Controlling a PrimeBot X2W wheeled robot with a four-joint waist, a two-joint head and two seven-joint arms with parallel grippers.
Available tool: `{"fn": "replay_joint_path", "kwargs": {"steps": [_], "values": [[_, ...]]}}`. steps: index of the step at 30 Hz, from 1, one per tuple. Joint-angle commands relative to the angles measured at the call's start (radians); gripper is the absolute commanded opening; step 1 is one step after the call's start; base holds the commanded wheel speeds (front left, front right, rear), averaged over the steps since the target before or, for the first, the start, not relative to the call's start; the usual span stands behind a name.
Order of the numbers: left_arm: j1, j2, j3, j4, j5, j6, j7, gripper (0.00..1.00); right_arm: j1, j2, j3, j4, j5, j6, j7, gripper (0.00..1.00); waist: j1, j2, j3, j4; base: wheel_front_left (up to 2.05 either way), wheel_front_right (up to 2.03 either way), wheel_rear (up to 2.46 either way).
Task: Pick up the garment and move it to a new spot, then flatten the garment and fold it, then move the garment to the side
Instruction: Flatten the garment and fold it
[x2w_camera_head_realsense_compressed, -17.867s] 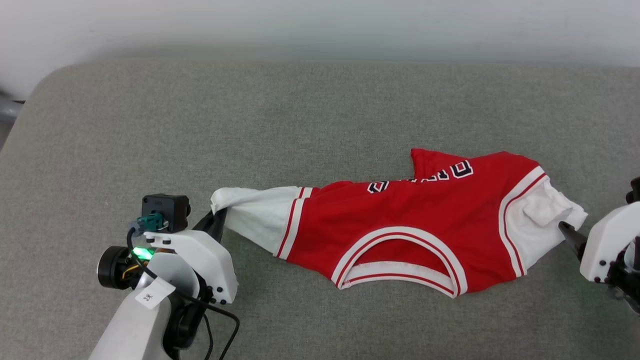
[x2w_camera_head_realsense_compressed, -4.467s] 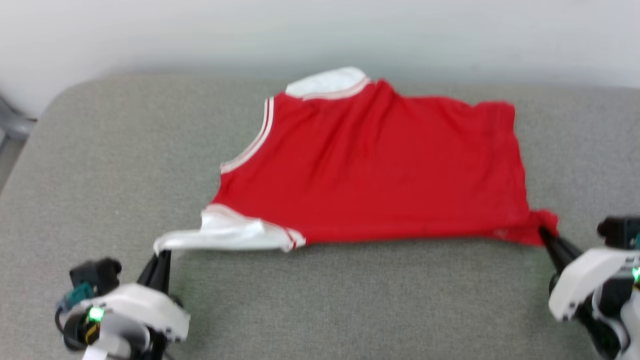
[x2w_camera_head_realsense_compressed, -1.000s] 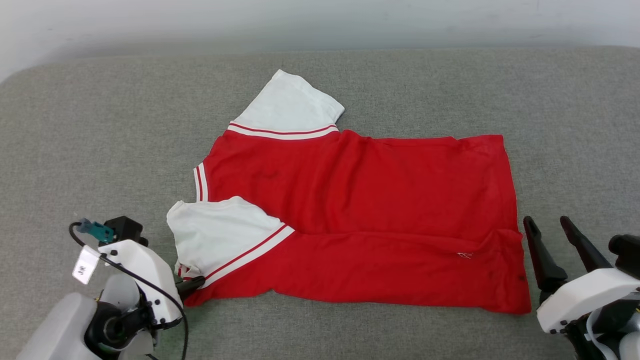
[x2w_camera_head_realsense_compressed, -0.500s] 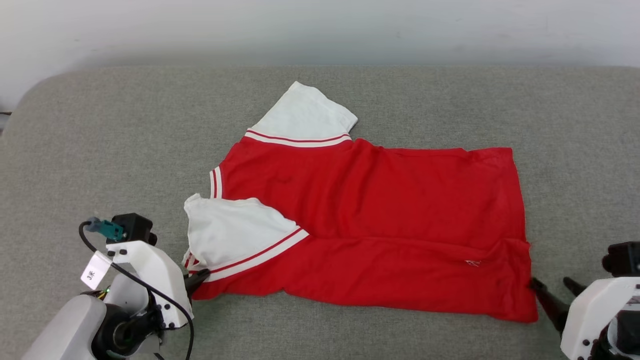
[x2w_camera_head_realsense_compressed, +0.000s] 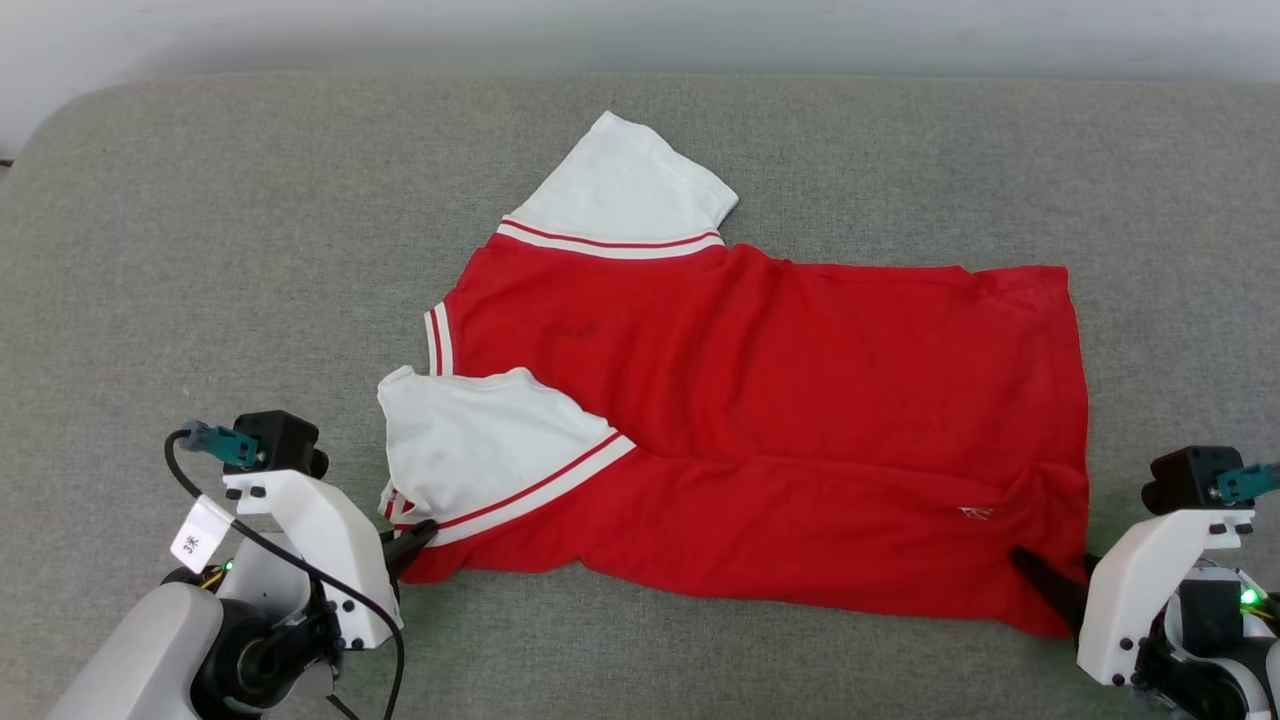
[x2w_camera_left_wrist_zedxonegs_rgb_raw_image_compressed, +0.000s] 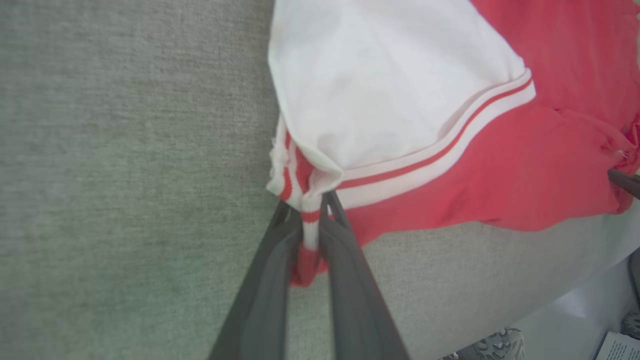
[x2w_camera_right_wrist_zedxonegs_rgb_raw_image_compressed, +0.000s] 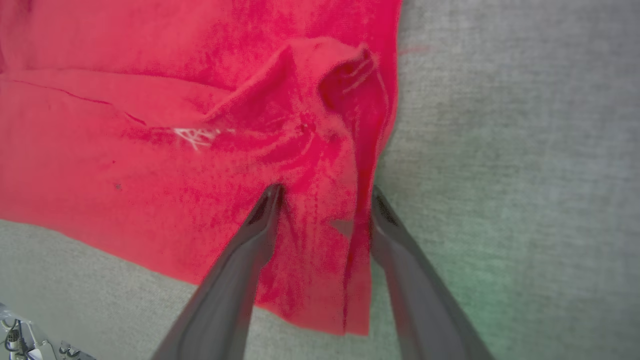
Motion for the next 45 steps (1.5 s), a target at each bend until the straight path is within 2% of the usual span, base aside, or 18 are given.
{"fn": "replay_joint_path", "kwargs": {"steps": [1,11,16,22,35,41,42,43,45], "values": [[-0.007,0.000,0.003,-0.003,0.004,0.003,-0.005,0.00,0.012,0.037,0.050,0.058,0.018,0.003,0.025,0.00,0.0000,0.0000,0.005,0.000,0.00,0.00,0.00],[0.013,0.012,0.017,-0.017,0.011,-0.009,-0.044,0.00,-0.057,-0.022,0.028,0.034,0.018,0.001,-0.030,0.00,0.0000,0.0000,-0.033,-0.013,0.00,0.00,0.00],[0.059,0.015,0.022,-0.030,0.012,-0.004,-0.077,0.00,-0.029,-0.038,0.024,-0.004,0.015,0.001,-0.034,0.00,0.0000,0.0000,-0.105,-0.015,0.00,0.00,0.00],[0.162,0.031,0.023,-0.066,0.012,0.025,-0.100,0.00,0.042,-0.048,0.017,-0.058,0.011,0.001,0.012,0.00,0.0000,0.0000,-0.204,-0.011,0.00,0.00,0.00],[0.393,0.057,0.036,-0.149,-0.038,0.111,-0.101,0.00,0.236,-0.007,-0.014,-0.166,0.018,0.001,0.084,0.00,0.0000,0.0000,-0.285,0.008,0.00,0.00,0.00],[0.406,0.019,0.021,-0.094,-0.041,0.087,-0.132,0.00,0.287,0.032,-0.031,-0.122,0.005,0.002,0.050,0.00,0.0000,0.0000,-0.277,0.009,0.00,0.00,0.00],[0.397,0.008,0.018,-0.078,-0.040,0.082,-0.139,0.00,0.293,0.037,-0.035,-0.110,0.002,0.002,0.042,0.30,0.0000,0.0000,-0.276,0.009,0.00,0.00,0.00],[0.389,-0.004,0.016,-0.065,-0.041,0.072,-0.149,0.09,0.293,0.047,-0.038,-0.101,0.006,0.002,0.028,1.00,0.0000,0.0000,-0.274,0.008,0.00,0.00,0.00],[0.374,-0.016,0.016,-0.034,-0.033,0.060,-0.171,1.00,0.294,0.048,-0.037,-0.086,-0.001,0.002,-0.005,1.00,0.0000,0.0000,-0.272,0.006,0.00,0.00,0.00]]}}
